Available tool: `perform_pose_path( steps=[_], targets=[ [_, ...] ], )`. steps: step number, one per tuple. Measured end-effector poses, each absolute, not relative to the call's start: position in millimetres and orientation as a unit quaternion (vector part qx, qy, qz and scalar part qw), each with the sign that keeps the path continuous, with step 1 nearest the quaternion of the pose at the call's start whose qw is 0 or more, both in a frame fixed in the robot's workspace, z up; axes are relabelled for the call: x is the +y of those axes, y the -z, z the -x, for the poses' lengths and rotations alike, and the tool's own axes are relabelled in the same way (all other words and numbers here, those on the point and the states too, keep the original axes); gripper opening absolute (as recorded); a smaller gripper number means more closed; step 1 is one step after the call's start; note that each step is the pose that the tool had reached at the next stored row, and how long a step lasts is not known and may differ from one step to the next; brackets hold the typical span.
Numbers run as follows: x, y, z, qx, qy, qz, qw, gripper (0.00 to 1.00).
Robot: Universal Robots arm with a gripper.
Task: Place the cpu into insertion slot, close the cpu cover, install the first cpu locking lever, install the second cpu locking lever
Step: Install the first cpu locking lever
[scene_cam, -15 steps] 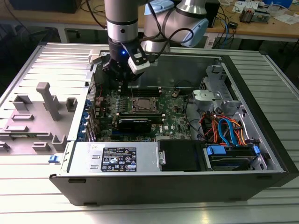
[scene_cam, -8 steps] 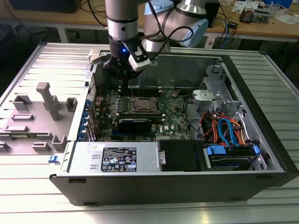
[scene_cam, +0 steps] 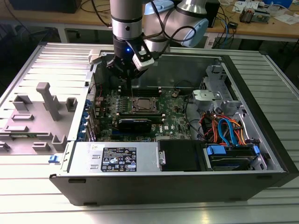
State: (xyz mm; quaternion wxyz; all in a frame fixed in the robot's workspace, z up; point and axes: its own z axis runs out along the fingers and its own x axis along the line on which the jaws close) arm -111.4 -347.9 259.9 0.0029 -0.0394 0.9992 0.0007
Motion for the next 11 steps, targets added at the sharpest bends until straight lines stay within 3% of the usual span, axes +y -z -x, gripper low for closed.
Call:
perform_pose_path(
  steps=[11],
  targets=[
    [-347.9, -259.3, 97.6, 0.999, -0.001, 0.039, 0.003, 0.11]
  ],
)
